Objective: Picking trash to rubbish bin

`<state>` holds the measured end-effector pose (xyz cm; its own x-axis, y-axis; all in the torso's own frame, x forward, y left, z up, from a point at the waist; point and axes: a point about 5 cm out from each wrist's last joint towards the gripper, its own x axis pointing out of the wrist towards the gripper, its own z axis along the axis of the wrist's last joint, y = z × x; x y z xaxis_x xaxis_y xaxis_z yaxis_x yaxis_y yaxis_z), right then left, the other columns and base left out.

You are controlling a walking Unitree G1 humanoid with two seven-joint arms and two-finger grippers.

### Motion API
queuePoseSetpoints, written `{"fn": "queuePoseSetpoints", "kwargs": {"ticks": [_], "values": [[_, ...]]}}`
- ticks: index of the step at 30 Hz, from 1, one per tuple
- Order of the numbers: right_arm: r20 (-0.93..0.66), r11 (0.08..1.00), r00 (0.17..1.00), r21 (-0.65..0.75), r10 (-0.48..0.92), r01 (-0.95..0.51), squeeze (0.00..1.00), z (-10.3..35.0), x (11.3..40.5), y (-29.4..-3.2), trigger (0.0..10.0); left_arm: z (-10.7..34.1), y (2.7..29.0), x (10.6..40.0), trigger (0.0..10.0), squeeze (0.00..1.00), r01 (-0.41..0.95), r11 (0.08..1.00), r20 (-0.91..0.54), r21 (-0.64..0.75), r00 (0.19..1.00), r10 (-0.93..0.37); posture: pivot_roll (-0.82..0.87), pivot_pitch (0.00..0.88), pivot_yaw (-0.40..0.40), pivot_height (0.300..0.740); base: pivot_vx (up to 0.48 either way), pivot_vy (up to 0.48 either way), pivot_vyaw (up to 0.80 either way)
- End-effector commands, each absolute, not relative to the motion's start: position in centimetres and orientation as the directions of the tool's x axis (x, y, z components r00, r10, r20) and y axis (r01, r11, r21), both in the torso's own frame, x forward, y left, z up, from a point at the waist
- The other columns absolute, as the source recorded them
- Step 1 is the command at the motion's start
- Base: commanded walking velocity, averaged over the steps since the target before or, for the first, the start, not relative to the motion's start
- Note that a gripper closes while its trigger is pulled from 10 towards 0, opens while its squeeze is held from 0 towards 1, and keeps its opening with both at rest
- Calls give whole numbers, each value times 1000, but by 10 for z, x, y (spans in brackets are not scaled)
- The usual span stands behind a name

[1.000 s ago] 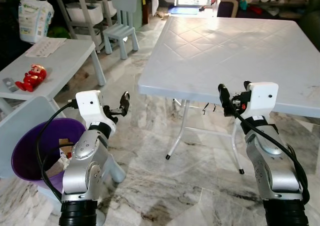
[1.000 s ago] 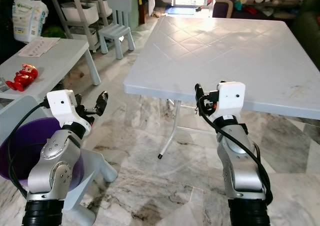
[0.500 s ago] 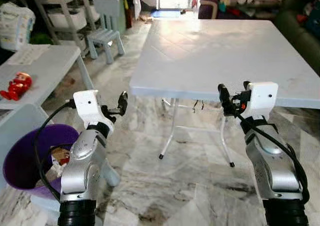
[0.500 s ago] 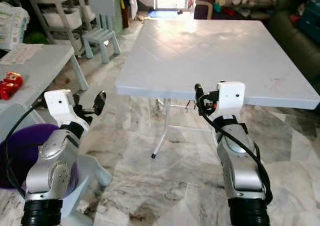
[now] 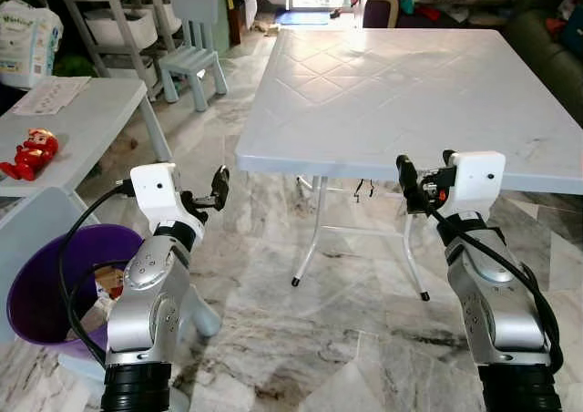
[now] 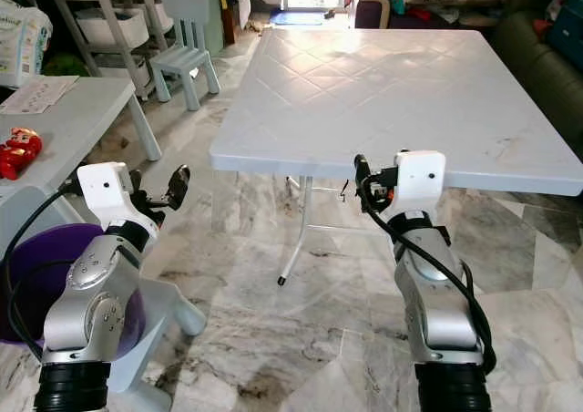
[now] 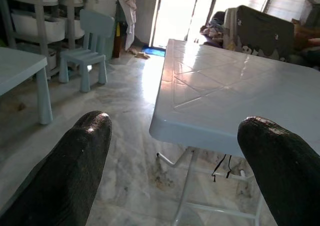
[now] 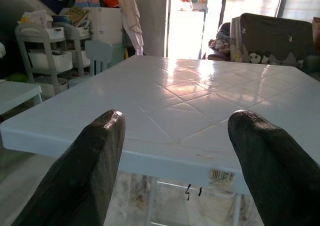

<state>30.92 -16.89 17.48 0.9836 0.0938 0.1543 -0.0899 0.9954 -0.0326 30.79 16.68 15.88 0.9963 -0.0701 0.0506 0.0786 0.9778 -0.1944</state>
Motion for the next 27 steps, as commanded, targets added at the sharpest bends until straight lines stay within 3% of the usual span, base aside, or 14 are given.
{"fn": "queuePoseSetpoints", "kwargs": {"ticks": [1, 10, 15, 27], "values": [[168, 996, 982, -35, 86, -82, 0, 177, 308, -170, 10000, 163, 166, 310, 10000, 0, 90, 980, 62, -180, 995, -80, -11, 64, 9, 740, 398, 0, 0], [178, 996, 981, -33, 83, -78, 0, 179, 308, -170, 10000, 161, 163, 310, 10000, 0, 102, 977, 54, -185, 994, -93, -12, 63, 10, 740, 356, 0, 0], [172, 996, 982, -30, 82, -78, 0, 178, 308, -170, 10000, 159, 163, 309, 10000, 0, 100, 975, 43, -200, 995, -93, -11, 62, 11, 740, 0, 0, 0], [161, 997, 984, -26, 74, -71, 0, 177, 309, -170, 10000, 163, 160, 310, 10000, 0, 128, 974, 65, -187, 991, -118, -12, 60, 17, 740, 0, 0, -800]]}}
